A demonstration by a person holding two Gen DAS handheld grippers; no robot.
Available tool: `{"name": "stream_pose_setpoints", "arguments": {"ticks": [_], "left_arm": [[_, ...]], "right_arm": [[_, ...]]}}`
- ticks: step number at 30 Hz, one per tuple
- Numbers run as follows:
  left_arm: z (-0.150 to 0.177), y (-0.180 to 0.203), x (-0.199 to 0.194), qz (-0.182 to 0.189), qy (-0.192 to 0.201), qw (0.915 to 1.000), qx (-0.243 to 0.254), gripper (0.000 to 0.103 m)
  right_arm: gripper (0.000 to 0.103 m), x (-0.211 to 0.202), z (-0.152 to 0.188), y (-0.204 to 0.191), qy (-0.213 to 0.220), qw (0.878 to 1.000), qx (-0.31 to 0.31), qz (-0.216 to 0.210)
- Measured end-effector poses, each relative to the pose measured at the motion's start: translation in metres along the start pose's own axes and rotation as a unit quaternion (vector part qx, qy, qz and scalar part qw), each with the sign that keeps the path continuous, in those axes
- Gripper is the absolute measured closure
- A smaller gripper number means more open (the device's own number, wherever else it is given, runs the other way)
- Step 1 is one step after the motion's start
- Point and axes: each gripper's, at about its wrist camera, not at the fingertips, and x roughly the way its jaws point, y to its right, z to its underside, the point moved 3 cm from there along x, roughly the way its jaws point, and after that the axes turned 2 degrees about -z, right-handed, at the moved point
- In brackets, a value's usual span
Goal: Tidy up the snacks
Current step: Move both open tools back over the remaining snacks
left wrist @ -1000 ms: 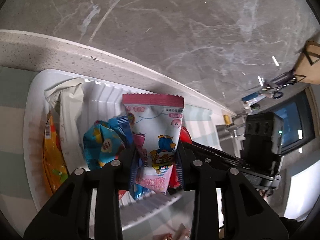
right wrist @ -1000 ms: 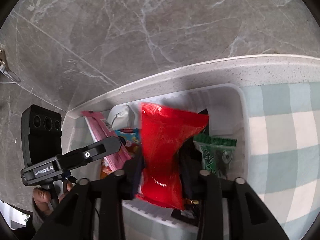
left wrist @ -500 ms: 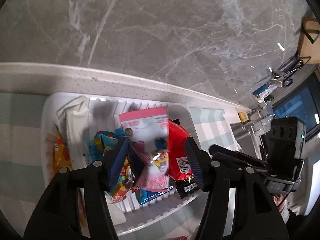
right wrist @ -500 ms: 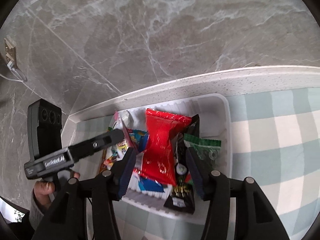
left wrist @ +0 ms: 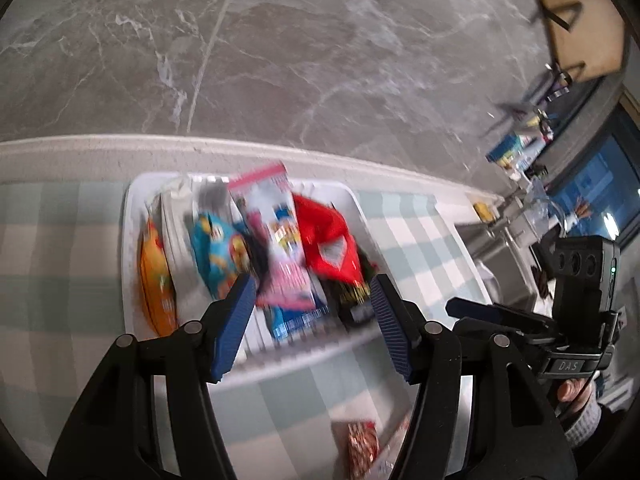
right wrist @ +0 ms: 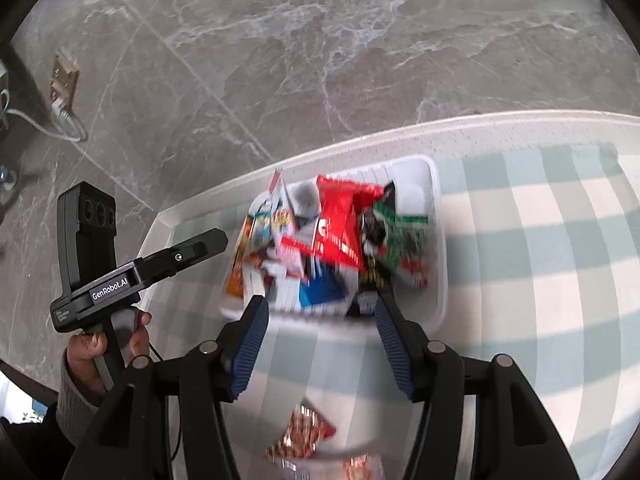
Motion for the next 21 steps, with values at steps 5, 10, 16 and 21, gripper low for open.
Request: {"name": "stream_pose_setpoints", "arguments": {"ticks": [5,10,16,21], "left_arm": [[0.048,0.020,-0.010,-0.001,-0.022,0.9996,0.019,0.045],[0.100,0.034,-0.021,-0.003,-0.053,0.9976,0.044,0.045],[0.167,0.060,-0.028,-0.020,-0.097,0.9873,0.124,0.045],[0.222,0.080,-0.025,-0.024,-0.147,0.9702,0.191,0.045]], "right_arm": [[0.042,-0.021,0.036,-0.004,-0.001,1.000,-0.009,0.012],[0.041,-0.036,0.073,0.000,-0.004,1.000,-0.005,0.023],[0.041,-0.051,0.115,0.006,-0.004,0.999,0.011,0.032],[0.041,-0.059,0.142,0.008,-0.007,0.999,0.023,0.038]]}}
